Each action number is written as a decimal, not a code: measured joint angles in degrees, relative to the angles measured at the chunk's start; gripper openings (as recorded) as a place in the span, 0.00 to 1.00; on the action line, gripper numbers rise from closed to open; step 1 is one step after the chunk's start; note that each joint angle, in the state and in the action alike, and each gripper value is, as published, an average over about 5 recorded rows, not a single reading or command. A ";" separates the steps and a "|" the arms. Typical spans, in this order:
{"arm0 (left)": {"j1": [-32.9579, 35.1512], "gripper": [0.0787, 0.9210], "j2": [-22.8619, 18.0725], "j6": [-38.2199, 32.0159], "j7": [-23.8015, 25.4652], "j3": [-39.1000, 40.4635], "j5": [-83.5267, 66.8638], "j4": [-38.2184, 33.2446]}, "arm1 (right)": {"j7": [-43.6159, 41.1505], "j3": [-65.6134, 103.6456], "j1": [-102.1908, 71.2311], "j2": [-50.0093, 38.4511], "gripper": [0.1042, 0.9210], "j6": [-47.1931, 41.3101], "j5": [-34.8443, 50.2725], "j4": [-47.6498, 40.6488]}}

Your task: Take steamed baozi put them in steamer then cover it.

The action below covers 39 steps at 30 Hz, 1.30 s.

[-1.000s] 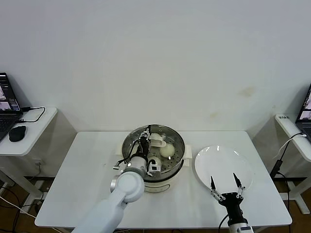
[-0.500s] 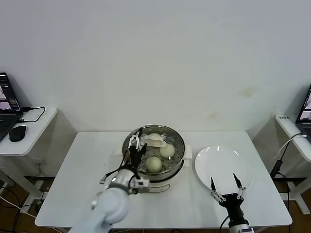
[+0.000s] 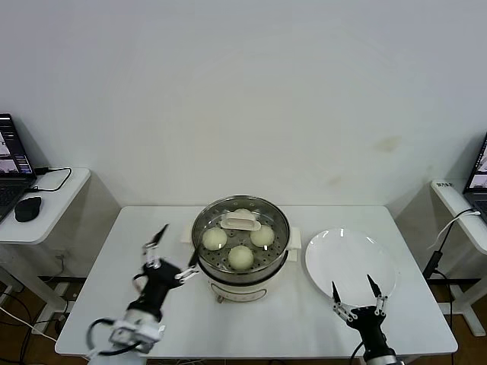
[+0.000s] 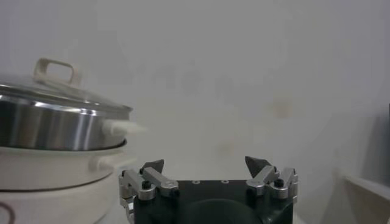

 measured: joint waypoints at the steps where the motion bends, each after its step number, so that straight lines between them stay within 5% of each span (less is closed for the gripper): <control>1: 1.62 0.88 -0.31 -1.21 -1.11 -1.35 -3.24 -0.16 | -0.01 -0.18 -0.34 -0.37 0.88 -0.30 0.44 0.27; 14: 14.35 0.88 -3.60 -12.29 -8.31 -10.31 -29.68 2.71 | 0.59 -2.50 -5.61 -3.58 0.88 -6.43 5.50 4.78; 39: 18.29 0.88 -6.64 -18.27 -4.51 -14.53 -34.75 10.51 | 2.27 -4.83 -9.09 -4.01 0.88 -11.46 5.32 8.40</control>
